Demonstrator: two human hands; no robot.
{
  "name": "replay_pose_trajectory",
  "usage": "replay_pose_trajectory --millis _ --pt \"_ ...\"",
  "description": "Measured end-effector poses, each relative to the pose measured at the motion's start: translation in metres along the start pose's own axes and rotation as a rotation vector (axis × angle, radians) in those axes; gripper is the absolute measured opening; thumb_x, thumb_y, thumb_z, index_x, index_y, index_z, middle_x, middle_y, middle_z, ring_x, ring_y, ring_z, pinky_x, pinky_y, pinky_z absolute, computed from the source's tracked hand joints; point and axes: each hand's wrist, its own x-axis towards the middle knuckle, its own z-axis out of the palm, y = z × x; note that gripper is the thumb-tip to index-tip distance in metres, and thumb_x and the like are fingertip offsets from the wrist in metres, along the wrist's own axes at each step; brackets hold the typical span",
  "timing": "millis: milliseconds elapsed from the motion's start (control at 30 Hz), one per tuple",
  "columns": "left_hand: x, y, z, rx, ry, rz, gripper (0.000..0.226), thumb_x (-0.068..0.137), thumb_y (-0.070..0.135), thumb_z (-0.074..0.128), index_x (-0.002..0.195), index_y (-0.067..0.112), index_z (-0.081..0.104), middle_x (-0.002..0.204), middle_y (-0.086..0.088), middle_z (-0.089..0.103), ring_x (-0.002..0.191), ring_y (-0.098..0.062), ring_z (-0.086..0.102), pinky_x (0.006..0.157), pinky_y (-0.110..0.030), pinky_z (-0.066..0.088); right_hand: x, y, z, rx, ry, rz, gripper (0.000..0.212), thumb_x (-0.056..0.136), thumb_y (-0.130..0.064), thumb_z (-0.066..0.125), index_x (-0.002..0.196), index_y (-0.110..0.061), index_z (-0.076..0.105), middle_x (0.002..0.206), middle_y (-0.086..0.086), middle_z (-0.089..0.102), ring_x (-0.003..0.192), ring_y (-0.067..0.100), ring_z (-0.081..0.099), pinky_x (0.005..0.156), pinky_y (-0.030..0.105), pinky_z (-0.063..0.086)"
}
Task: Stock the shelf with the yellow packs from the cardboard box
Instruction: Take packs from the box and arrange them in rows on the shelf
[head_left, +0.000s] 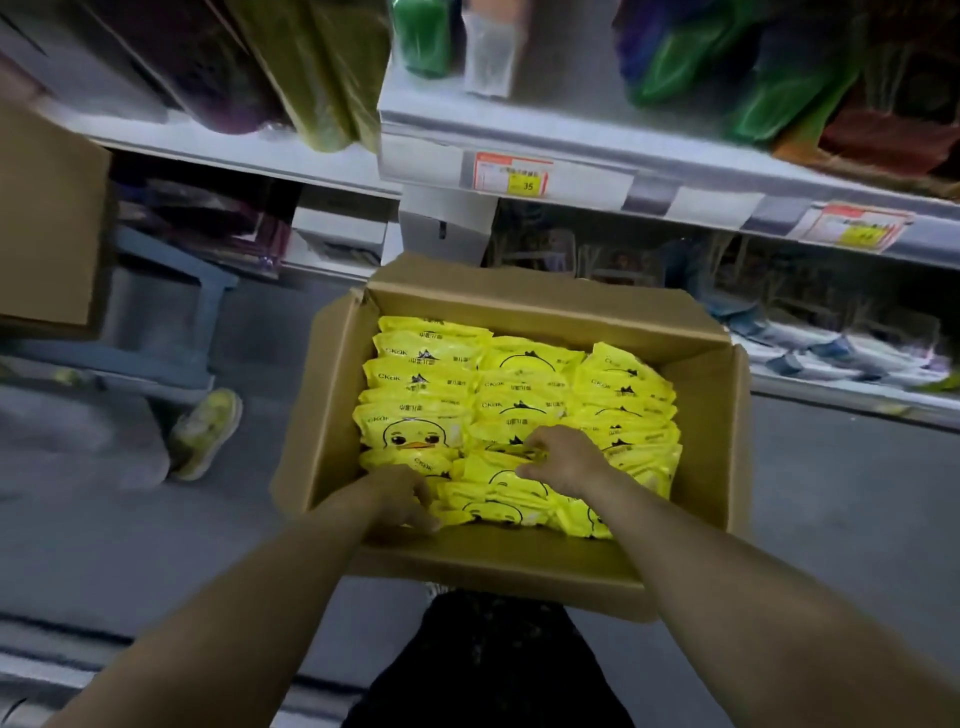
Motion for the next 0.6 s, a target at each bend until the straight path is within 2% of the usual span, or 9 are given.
replay_pose_trajectory --millis 133,200,267,333,400,500,600 --pt "0.014 -0.004 -0.007 0.088 -0.024 0.035 0.045 0.076 0.036 0.082 0.116 0.021 0.07 0.128 0.001 0.06 0.118 -0.018 0.055 0.091 -0.026 0.043 0.016 0.002 0.008 -0.033 -0.024 -0.001 0.044 0.084 -0.047 0.075 0.118 -0.019 0.07 0.123 0.002 0.065 0.113 0.023 0.06 0.092 0.035 0.05" --pt "0.017 -0.006 -0.012 0.132 -0.022 0.06 0.041 0.075 0.034 0.083 0.112 0.02 0.072 0.122 0.002 0.063 0.114 -0.018 0.057 0.089 -0.027 0.045 0.019 0.001 0.012 -0.066 0.016 -0.001 0.038 0.086 -0.045 0.073 0.115 -0.019 0.073 0.118 0.001 0.067 0.111 0.023 0.061 0.086 0.033 0.05" --pt "0.018 -0.007 -0.015 0.192 0.014 0.099 0.035 0.078 0.034 0.08 0.109 0.018 0.072 0.116 0.002 0.066 0.109 -0.018 0.06 0.088 -0.029 0.047 0.02 0.0 0.018 -0.045 0.062 0.005 0.027 0.09 -0.041 0.07 0.1 -0.016 0.077 0.109 0.002 0.07 0.103 0.023 0.064 0.078 0.03 0.049" --pt "0.017 -0.006 -0.016 0.224 0.053 0.132 0.026 0.084 0.031 0.075 0.103 0.014 0.071 0.111 -0.001 0.067 0.104 -0.02 0.061 0.082 -0.028 0.046 0.016 0.001 0.022 0.018 0.082 0.014 0.024 0.094 -0.036 0.066 0.088 -0.014 0.072 0.1 0.004 0.07 0.095 0.024 0.064 0.073 0.031 0.047" --pt "0.011 -0.002 -0.019 0.24 0.082 0.15 0.017 0.089 0.027 0.068 0.098 0.012 0.069 0.108 -0.006 0.067 0.098 -0.022 0.061 0.075 -0.027 0.043 0.008 0.006 0.021 0.139 0.084 -0.007 0.02 0.098 -0.032 0.061 0.086 -0.016 0.059 0.089 0.004 0.064 0.084 0.022 0.059 0.068 0.032 0.044" --pt "-0.007 0.004 -0.034 0.08 0.128 0.151 0.019 0.095 0.023 0.057 0.09 0.005 0.063 0.095 -0.013 0.064 0.082 -0.022 0.055 0.067 -0.029 0.037 -0.012 0.012 0.003 0.322 0.109 -0.058 0.022 0.102 -0.031 0.053 0.084 -0.021 0.045 0.075 -0.001 0.049 0.066 0.015 0.042 0.059 0.03 0.035" --pt "-0.034 0.008 -0.053 -0.117 0.221 0.152 0.019 0.098 0.025 0.051 0.082 0.016 0.053 0.082 -0.001 0.054 0.071 -0.014 0.046 0.061 -0.028 0.034 -0.037 0.006 -0.02 0.361 0.216 -0.089 0.02 0.104 -0.033 0.048 0.09 -0.02 0.044 0.073 -0.001 0.041 0.067 0.015 0.036 0.058 0.031 0.032"
